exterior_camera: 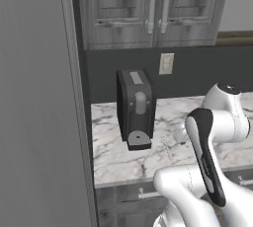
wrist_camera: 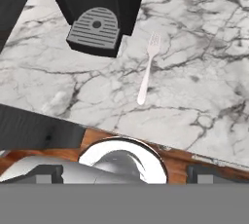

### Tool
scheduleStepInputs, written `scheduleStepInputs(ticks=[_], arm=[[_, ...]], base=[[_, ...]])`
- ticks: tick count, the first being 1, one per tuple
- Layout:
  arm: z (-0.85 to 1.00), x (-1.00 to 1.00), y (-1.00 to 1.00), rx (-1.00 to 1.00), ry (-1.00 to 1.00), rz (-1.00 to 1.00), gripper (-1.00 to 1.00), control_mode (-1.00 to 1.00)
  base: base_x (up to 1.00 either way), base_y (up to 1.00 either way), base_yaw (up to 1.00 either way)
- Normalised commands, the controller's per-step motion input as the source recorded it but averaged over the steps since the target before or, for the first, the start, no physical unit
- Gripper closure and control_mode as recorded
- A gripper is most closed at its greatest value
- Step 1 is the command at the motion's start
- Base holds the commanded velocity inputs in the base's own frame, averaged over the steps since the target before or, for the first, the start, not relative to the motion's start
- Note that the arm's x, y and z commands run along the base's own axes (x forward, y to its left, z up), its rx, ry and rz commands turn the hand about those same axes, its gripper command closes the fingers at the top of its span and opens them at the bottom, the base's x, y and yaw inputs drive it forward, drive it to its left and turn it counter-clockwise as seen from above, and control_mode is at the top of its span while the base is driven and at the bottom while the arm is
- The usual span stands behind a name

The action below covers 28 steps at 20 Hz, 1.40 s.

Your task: Take the fork and place it on the left side of the plate. Then take the spoon and place it on the right side of the plate. Make sure they're directly next to the plate.

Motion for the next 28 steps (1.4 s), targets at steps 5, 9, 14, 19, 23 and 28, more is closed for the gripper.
scheduleStepInputs(ticks=[5,9,14,19,23,28], arm=[[-0.64,0.25,0.00,-0.01,0.04,0.06,-1.00,-1.00],[-0.52,0.27,0.00,-0.02,0.04,-0.04,-1.00,-1.00],[-0.45,0.32,0.06,-0.03,0.04,-0.13,-1.00,-1.00],[-0.32,0.47,0.00,-0.01,0.01,-0.09,-1.00,-1.00],[-0.30,0.52,0.00,0.00,0.00,-0.05,-1.00,-1.00],[-0.39,0.55,0.00,-0.01,0.00,-0.02,-1.00,-1.00]], base=[[0.00,0.00,0.00],[0.00,0.00,0.00],[0.00,0.00,0.00],[0.00,0.00,0.00],[0.00,0.00,0.00],[0.00,0.00,0.00]])
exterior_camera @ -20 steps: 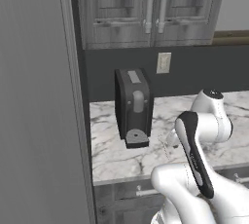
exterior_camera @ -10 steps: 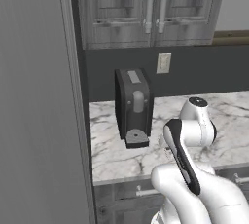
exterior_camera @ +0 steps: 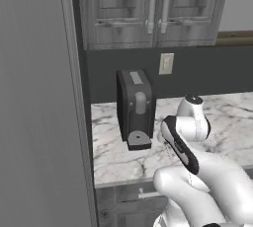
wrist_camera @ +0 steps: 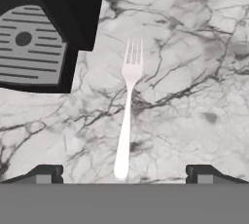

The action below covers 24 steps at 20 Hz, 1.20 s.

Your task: Take the fork and place it on the left side of the plate. Then take the spoon and place it on the right side of the plate. Make sure they're directly next to the plate.

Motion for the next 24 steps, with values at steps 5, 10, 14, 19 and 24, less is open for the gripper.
scheduleStepInputs(ticks=[5,10,14,19,24], arm=[[-0.65,0.28,0.00,-0.04,0.00,-0.01,-1.00,-1.00],[-0.69,0.02,0.00,-0.02,0.01,-0.01,-1.00,-1.00],[-0.45,0.00,0.01,0.00,0.01,-0.01,-1.00,-1.00],[-0.19,0.00,0.11,0.00,0.00,0.00,-1.00,-1.00],[-0.26,0.00,0.17,0.00,0.00,0.00,-1.00,-1.00]], base=[[0.00,0.00,0.00],[0.00,0.00,0.00],[0.00,0.00,0.00],[0.00,0.00,0.00],[0.00,0.00,0.00]])
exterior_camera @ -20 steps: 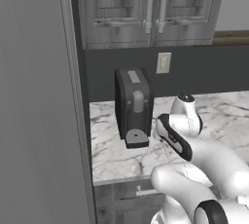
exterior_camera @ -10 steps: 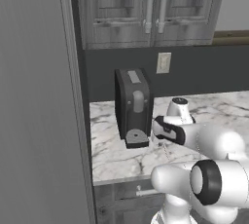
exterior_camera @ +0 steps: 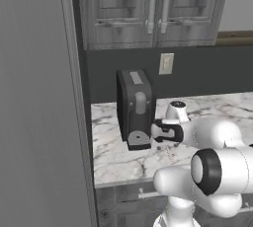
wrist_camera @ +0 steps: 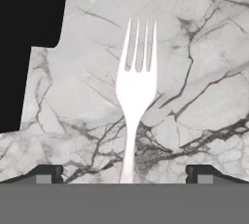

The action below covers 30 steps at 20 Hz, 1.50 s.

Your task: Take the fork and place it on the left side of the plate. Then take the spoon and place it on the right side of the plate. Make sure they're directly next to the plate.

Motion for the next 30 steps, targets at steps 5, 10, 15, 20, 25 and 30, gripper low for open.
scheduleStepInputs(ticks=[5,10,15,20,25,30], arm=[[-0.33,0.00,0.10,0.00,0.00,0.00,-1.00,-1.00],[-0.44,0.00,0.14,0.00,0.00,0.00,1.00,-1.00],[-0.37,0.00,0.04,0.00,0.00,0.00,1.00,-1.00],[-0.24,-0.19,0.00,0.00,-0.02,0.00,1.00,-1.00],[-0.08,-0.42,-0.07,0.04,-0.04,0.00,1.00,-1.00],[-0.04,-0.49,-0.10,0.03,-0.05,0.00,1.00,-1.00]], base=[[0.00,0.00,0.00],[0.00,0.00,0.00],[0.00,0.00,0.00],[0.00,0.00,0.00],[0.00,0.00,0.00],[0.00,0.00,0.00]])
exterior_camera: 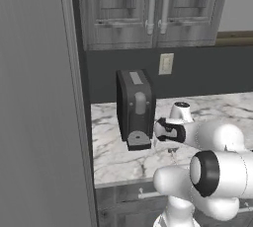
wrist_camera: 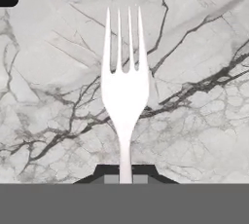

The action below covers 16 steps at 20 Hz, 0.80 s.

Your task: Take the fork and place it on the left side of the plate. Then take the spoon and place it on the right side of the plate. Make sure they're directly next to the plate.

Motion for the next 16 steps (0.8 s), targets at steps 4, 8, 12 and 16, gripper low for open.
scheduleStepInputs(ticks=[4,8,12,16], arm=[[0.20,-0.59,-0.12,0.00,-0.07,0.00,1.00,-1.00],[0.61,-0.42,-0.13,0.00,-0.08,0.00,1.00,-1.00],[0.85,-0.25,-0.05,0.00,-0.10,0.00,1.00,-1.00],[0.94,-0.16,-0.01,-0.01,-0.15,0.00,1.00,-1.00]], base=[[0.00,0.00,0.00],[0.00,0.00,0.00],[0.00,0.00,0.00],[0.00,0.00,0.00]])
